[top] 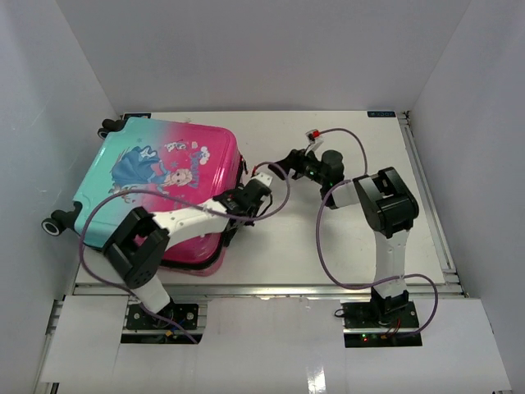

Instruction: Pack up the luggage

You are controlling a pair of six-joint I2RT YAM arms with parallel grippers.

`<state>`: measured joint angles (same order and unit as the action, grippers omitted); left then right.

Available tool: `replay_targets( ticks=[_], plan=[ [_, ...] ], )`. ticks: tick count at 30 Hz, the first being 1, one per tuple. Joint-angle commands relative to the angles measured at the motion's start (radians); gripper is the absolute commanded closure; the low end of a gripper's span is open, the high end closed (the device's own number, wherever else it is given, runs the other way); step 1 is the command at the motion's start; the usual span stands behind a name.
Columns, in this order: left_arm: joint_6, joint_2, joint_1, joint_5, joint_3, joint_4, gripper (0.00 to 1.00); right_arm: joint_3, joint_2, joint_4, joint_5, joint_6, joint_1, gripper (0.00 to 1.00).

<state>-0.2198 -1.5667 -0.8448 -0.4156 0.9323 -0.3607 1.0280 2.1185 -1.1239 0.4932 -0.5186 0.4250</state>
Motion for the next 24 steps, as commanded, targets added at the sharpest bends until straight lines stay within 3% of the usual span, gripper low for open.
replay_targets(
  ticks=[1, 3, 4, 7, 9, 11, 18, 24],
  plan=[
    [0.148, -0.195, 0.012, 0.124, 0.351, 0.265, 1.00, -0.060, -0.156, 0.141, -0.062, -0.026, -0.063, 0.10],
    [0.174, -0.262, 0.023, 0.130, 0.445, 0.239, 0.98, -0.094, -0.221, 0.234, -0.068, -0.039, -0.086, 0.10],
    [0.185, -0.287, 0.030, 0.129, 0.484, 0.225, 0.92, -0.109, -0.249, 0.281, -0.077, -0.031, -0.091, 0.10],
    [0.195, -0.334, 0.055, 0.139, 0.585, 0.192, 0.54, -0.131, -0.339, 0.476, -0.139, 0.036, -0.076, 0.10],
    [0.195, -0.316, 0.058, 0.150, 0.608, 0.175, 0.21, -0.136, -0.428, 0.633, -0.211, 0.099, -0.069, 0.10],
    [0.190, -0.279, 0.056, 0.176, 0.630, 0.162, 0.02, -0.131, -0.511, 0.739, -0.271, 0.116, -0.065, 0.10],
    [0.100, -0.127, 0.056, 0.235, 0.845, -0.055, 0.02, 0.057, -0.722, 1.317, -0.608, 0.099, -0.017, 0.10],
    [0.036, 0.118, 0.056, 0.278, 0.751, -0.054, 0.02, 0.088, -0.946, 1.475, -0.625, 0.109, -0.003, 0.10]
  ],
)
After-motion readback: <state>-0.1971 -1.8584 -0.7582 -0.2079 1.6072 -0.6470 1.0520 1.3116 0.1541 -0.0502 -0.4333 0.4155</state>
